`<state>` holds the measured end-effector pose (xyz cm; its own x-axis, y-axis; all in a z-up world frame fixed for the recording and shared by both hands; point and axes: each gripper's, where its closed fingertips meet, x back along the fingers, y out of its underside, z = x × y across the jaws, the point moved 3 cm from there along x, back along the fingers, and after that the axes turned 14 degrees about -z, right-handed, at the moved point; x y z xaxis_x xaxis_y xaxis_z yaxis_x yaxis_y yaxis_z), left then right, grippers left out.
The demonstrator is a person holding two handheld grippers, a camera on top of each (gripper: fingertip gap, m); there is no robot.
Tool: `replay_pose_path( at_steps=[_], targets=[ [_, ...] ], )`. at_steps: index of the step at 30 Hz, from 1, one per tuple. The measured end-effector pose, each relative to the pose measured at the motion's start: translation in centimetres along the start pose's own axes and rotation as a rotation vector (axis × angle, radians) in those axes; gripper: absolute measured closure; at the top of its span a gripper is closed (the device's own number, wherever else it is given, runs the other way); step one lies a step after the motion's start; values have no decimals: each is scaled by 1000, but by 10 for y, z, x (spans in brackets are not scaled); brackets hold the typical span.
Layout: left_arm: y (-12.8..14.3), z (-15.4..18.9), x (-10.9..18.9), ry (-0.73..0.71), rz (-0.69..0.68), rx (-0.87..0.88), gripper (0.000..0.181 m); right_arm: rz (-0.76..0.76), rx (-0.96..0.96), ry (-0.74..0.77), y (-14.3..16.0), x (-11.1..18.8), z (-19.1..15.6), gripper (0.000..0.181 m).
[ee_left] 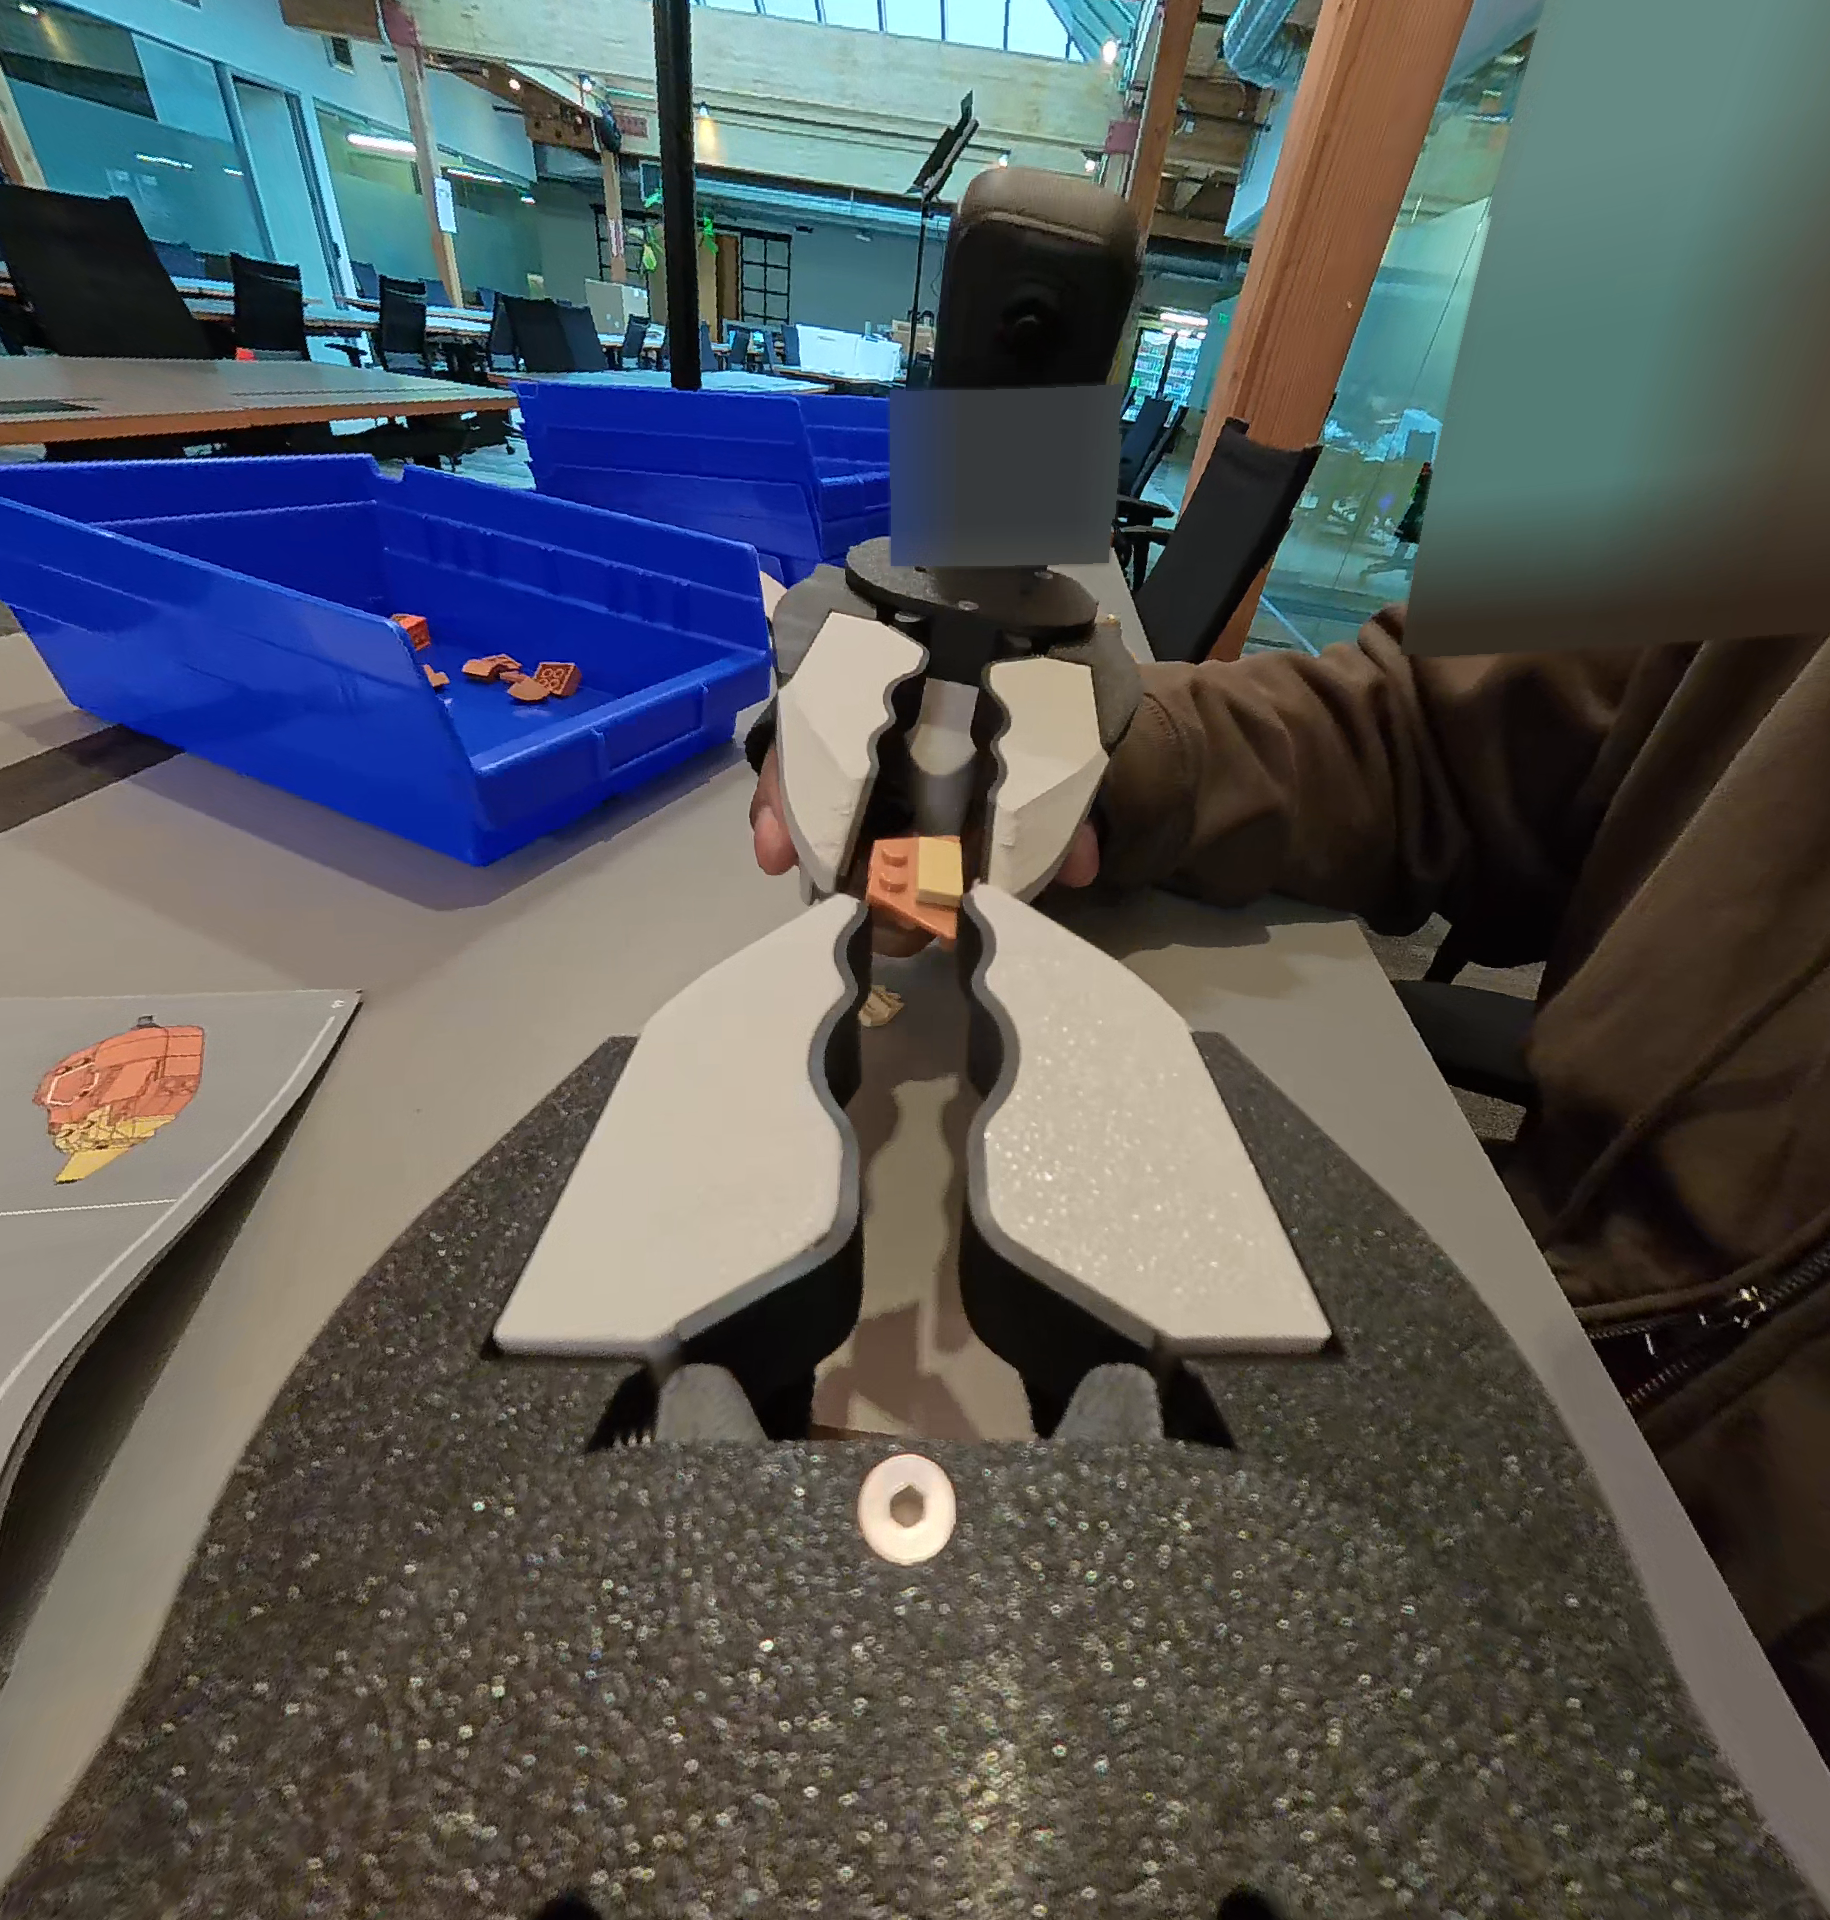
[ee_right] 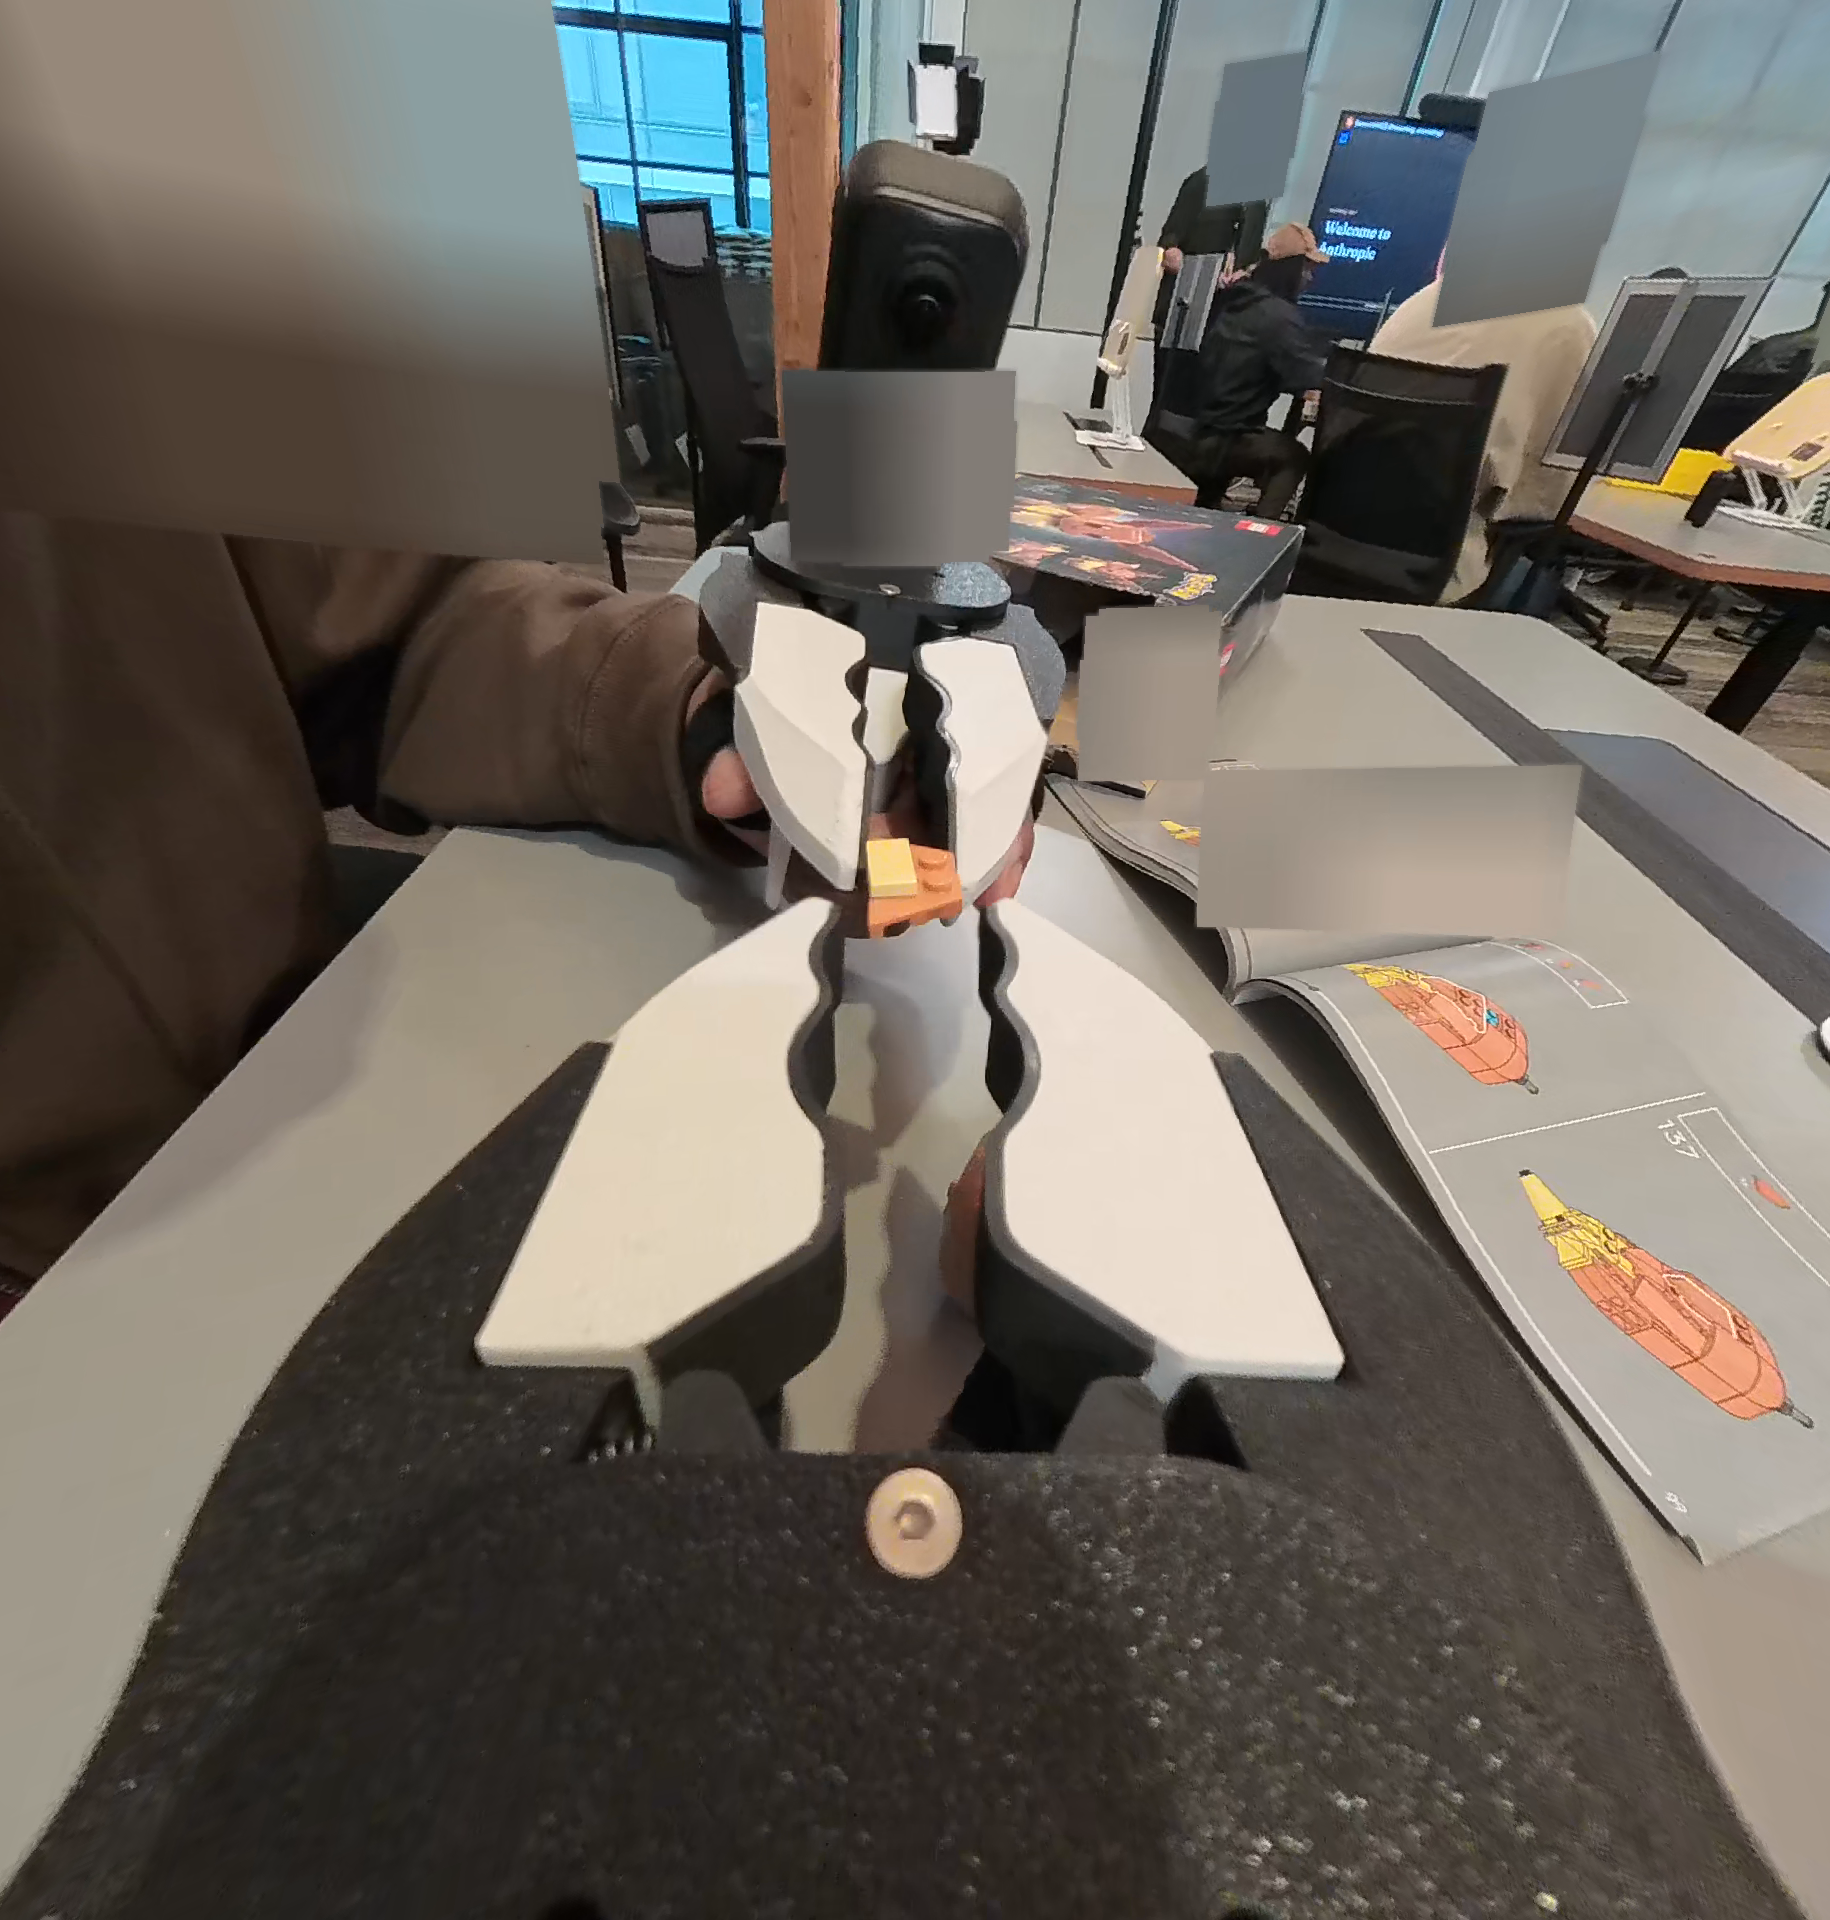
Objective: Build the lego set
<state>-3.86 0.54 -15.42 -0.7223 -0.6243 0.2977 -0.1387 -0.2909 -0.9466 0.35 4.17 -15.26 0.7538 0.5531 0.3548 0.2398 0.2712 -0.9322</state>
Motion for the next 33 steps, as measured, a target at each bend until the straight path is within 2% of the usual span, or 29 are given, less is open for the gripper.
replay_pose_path(
  at_steps=[4,18,25,33],
  targets=[
    [0,1,-1,-8,-9,-19,171,1,11,0,-1,0,-1,163],
    [1,4,-4,-86,-44,-123,169,2,33,4,1,1,-2,164],
    [2,10,-6,-92,-69,-185,158,23,52,-14,-1,3,-4,164],
    [3,11,-8,-111,-79,-223,156,35,58,-58,0,2,-10,164]
  ],
)
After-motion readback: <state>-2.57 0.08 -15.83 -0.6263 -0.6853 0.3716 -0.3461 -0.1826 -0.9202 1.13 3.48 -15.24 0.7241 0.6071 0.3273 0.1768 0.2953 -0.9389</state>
